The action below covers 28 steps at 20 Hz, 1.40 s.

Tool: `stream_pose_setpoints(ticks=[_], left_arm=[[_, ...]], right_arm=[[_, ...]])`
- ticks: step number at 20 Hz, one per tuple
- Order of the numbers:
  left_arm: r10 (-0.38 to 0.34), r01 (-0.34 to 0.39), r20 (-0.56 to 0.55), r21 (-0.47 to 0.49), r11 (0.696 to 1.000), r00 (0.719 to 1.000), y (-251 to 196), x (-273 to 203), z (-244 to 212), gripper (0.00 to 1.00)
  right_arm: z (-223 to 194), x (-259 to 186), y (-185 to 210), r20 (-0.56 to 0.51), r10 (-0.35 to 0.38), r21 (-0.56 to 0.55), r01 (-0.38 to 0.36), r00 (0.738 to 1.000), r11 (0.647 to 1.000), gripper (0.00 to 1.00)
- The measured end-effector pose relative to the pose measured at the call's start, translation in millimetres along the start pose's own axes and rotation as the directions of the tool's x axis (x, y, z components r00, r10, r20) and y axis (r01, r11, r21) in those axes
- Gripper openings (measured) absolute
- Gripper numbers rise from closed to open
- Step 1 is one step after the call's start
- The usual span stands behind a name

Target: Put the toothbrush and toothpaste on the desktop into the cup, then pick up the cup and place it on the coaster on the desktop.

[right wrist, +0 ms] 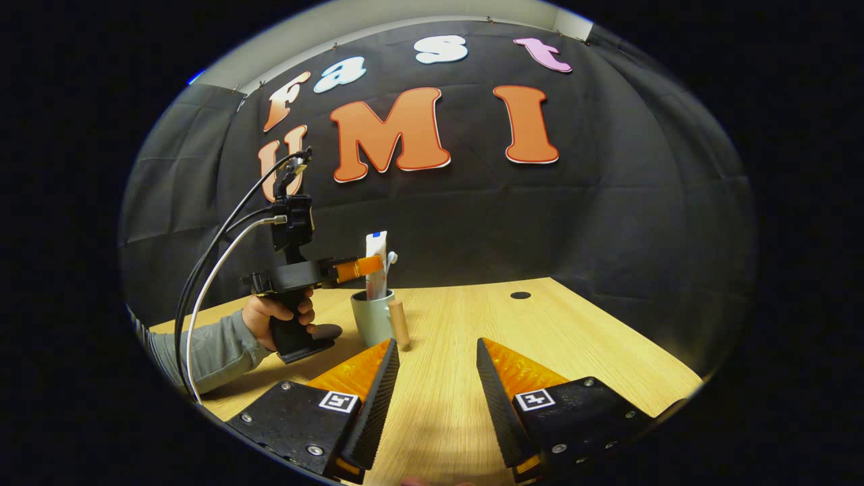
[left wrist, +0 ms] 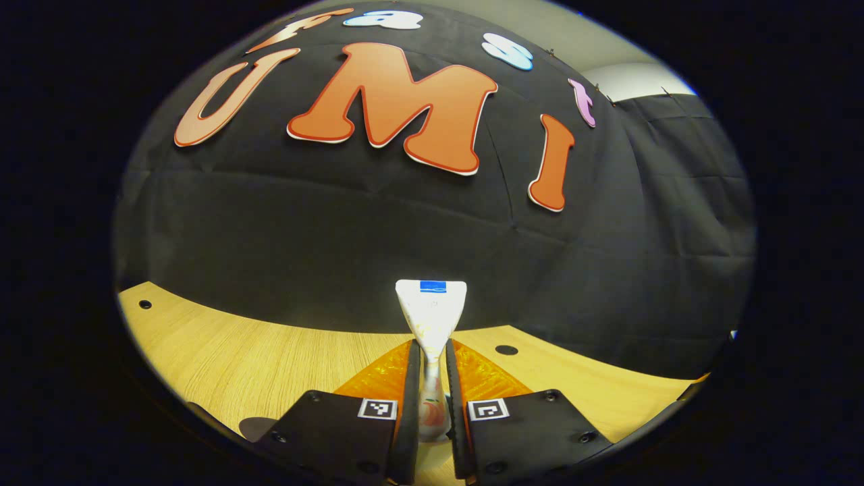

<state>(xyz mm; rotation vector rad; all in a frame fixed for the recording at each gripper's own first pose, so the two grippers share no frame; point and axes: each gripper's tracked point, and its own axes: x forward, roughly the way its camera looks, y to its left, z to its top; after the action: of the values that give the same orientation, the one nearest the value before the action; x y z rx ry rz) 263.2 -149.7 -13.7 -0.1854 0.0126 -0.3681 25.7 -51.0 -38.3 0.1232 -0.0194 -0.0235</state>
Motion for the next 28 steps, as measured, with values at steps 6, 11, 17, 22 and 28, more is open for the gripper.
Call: stream_pose_setpoints(ticks=[6, 11, 17, 22, 28], left_arm=[[-0.01, 0.009, 0.004, 0.111, 0.994, 1.0, -0.7, -22.7, 7.6, 0.42], [-0.004, 0.007, -0.024, 0.154, 0.988, 1.0, 13.9, -56.8, 18.9, 0.53], [0.041, -0.031, -0.057, 0.17, 0.985, 0.998, 45.5, -99.2, 29.1, 0.79], [0.058, -0.043, -0.09, 0.161, 0.986, 0.994, 63.5, -131.8, 32.7, 0.98], [0.101, -0.082, -0.106, 0.166, 0.983, 0.989, 82.9, -168.1, 29.2, 0.98]], right_arm=[[0.2, 18.9, 21.4, -0.022, 0.049, -0.037, -0.049, 0.999, 0.998, 0.7], [6.6, 52.2, 38.6, -0.047, 0.112, -0.074, -0.116, 0.993, 0.99, 0.7], [15.1, 100.0, 44.0, -0.109, 0.141, -0.152, -0.157, 0.984, 0.976, 0.7], [22.7, 132.5, 51.4, -0.177, 0.183, -0.204, -0.218, 0.967, 0.955, 0.75], [12.9, 159.1, 69.6, -0.333, 0.249, -0.233, -0.335, 0.909, 0.913, 0.7]])
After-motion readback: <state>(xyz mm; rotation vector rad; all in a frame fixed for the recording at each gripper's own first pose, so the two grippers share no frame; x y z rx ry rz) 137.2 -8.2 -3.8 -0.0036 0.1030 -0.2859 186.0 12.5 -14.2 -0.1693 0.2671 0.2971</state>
